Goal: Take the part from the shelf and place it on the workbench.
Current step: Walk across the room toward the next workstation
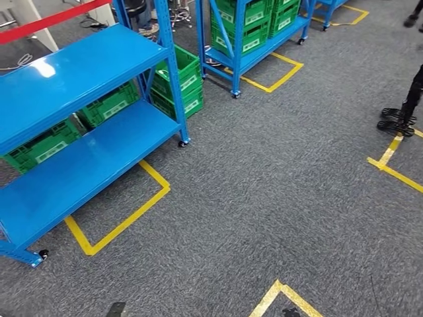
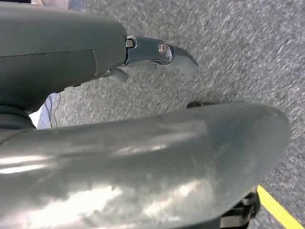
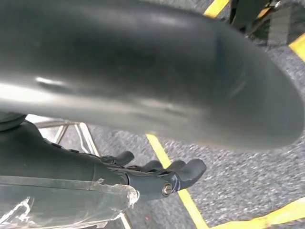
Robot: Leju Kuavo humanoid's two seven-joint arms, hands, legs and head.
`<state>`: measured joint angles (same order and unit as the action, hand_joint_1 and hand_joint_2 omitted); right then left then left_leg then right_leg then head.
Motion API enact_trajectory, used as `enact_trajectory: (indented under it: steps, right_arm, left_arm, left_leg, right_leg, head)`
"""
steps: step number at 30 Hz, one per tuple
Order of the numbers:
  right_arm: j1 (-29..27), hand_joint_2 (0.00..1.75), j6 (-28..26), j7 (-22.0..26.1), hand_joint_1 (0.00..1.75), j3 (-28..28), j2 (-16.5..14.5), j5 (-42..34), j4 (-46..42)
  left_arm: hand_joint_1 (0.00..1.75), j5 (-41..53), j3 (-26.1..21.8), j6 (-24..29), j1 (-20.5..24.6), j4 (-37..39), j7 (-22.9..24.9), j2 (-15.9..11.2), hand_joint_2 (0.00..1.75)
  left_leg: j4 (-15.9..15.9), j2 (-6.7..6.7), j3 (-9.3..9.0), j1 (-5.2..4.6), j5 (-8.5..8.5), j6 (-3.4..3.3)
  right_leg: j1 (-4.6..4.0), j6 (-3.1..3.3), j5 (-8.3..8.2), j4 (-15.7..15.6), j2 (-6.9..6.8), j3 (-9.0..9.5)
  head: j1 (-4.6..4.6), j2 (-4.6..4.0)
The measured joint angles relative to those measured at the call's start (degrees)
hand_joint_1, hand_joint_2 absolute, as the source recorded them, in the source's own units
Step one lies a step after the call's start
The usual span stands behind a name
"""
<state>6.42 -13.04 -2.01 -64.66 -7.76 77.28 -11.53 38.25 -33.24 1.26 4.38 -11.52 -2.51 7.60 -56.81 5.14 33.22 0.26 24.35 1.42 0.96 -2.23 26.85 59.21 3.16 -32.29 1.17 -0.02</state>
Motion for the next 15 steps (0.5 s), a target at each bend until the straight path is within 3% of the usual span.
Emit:
enact_trajectory:
  steps: [2,3,5,6,7,8,10,12,14,15]
  right_arm:
    - [0.0,0.0,0.0,0.0,0.0,0.1,0.0,0.0,0.0]
    - [0.1,0.0,0.0,0.0,0.0,0.1,0.0,0.0,0.0]
    - [0.0,0.0,0.0,0.0,0.0,0.1,0.0,0.0,0.0]
    - [-0.1,0.0,0.0,0.0,0.0,0.1,0.0,0.0,0.0]
    - [-0.1,0.0,0.0,0.0,0.0,0.1,0.0,0.0,0.0]
    - [-0.1,0.0,0.0,0.0,0.0,0.1,0.0,0.0,0.0]
    - [0.0,0.0,0.0,0.0,0.0,0.1,0.0,0.0,0.0]
    - [0.0,0.0,0.0,0.0,0.0,0.1,0.0,0.0,0.0]
    - [0.0,0.0,0.0,0.0,0.0,0.1,0.0,0.0,0.0]
    - [0.1,0.0,-0.1,0.1,0.0,0.1,0.0,0.0,0.0]
  left_arm:
    - [0.0,0.0,0.0,0.0,-0.2,0.0,0.0,0.0,0.0]
    - [0.0,0.0,0.0,0.0,-0.2,0.0,0.0,0.0,0.0]
    - [0.0,0.0,0.0,0.0,0.0,0.0,0.0,0.0,0.0]
    - [0.0,0.1,0.0,0.0,0.0,0.0,0.0,0.0,0.0]
    - [0.0,0.1,0.0,0.0,0.0,0.0,0.0,0.0,0.0]
    - [0.0,0.2,0.0,0.0,-0.1,0.0,-0.1,0.0,0.0]
    - [0.0,0.3,0.0,0.0,-0.1,0.0,-0.1,0.0,0.0]
    - [0.0,0.3,0.0,0.0,0.0,0.0,-0.1,0.0,0.0]
    - [0.0,0.4,0.0,0.0,0.3,0.0,-0.1,0.1,0.0]
    - [0.0,0.5,0.0,0.0,0.2,0.0,-0.1,0.1,0.0]
  left_leg:
    - [-0.7,-0.75,0.44,0.04,0.62,0.54]
    - [-2.5,-1.72,1.28,-0.01,1.84,0.78]
    - [-9.5,-3.78,4.54,-0.08,5.65,1.14]
    - [-13.2,-4.16,6.32,-0.07,7.2,1.22]
    - [-15.6,-4.32,7.45,-0.07,7.84,1.21]
    - [-15.9,-4.37,7.56,-0.08,7.29,1.11]
    - [-10.6,-5.01,4.65,-0.21,3.72,0.66]
    - [-3.4,-6.84,0.91,-0.61,1.07,0.09]
    - [-0.5,-7.65,-0.34,-0.94,0.81,-0.42]
    - [-0.2,-7.2,-0.35,-0.94,0.84,-0.71]
  right_leg:
    - [0.02,0.79,-0.24,-0.2,-0.91,0.01]
    - [0.06,1.13,-0.34,-0.3,-1.43,0.01]
    - [-0.08,1.54,-0.33,-0.3,-2.6,-0.07]
    - [-0.19,1.64,-0.3,-0.3,-3.24,-0.11]
    - [-0.28,1.68,-0.26,-0.3,-3.85,-0.13]
    - [-0.36,1.71,-0.24,-0.3,-4.39,-0.12]
    - [-0.48,1.65,-0.17,-0.3,-5.31,0.06]
    - [-0.79,1.31,0.05,-0.2,-6.12,0.22]
    - [-1.11,0.82,0.18,-0.2,-6.96,0.27]
    - [-1.16,0.55,0.21,-0.3,-7.41,0.36]
  head:
    - [-0.13,0.0]
    - [-0.29,0.0]
    - [-0.62,0.0]
    - [-0.65,0.0]
    - [-0.64,0.0]
    - [-0.65,0.0]
    - [-0.65,0.0]
    - [-0.73,0.0]
    - [-0.75,0.0]
    - [-0.75,0.0]
